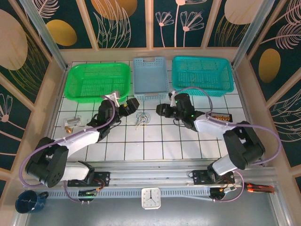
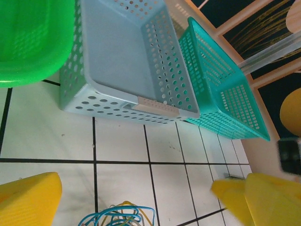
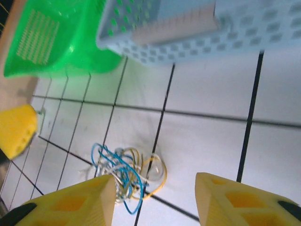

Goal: Untangle the cables

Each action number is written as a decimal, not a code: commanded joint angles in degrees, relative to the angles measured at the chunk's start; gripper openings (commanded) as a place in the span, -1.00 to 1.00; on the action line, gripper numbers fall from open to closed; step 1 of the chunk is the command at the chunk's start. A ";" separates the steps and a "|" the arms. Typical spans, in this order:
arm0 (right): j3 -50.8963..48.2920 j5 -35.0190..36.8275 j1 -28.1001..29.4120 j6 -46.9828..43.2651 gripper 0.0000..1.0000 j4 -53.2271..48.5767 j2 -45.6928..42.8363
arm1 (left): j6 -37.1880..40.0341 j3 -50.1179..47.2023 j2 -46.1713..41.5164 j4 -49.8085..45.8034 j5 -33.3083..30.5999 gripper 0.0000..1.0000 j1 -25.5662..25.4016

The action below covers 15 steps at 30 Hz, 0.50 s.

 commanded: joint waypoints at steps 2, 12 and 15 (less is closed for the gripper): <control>-0.71 -1.59 3.40 2.32 -0.12 4.61 3.40 | -1.91 0.11 -0.30 -0.84 4.25 0.98 1.04; -0.28 -2.03 5.78 3.60 -0.24 7.59 7.82 | -1.83 -0.41 1.04 -0.01 6.30 0.98 1.55; 0.06 -2.03 5.82 3.60 -0.29 8.03 8.72 | -1.90 -0.16 1.45 0.12 6.59 0.98 1.49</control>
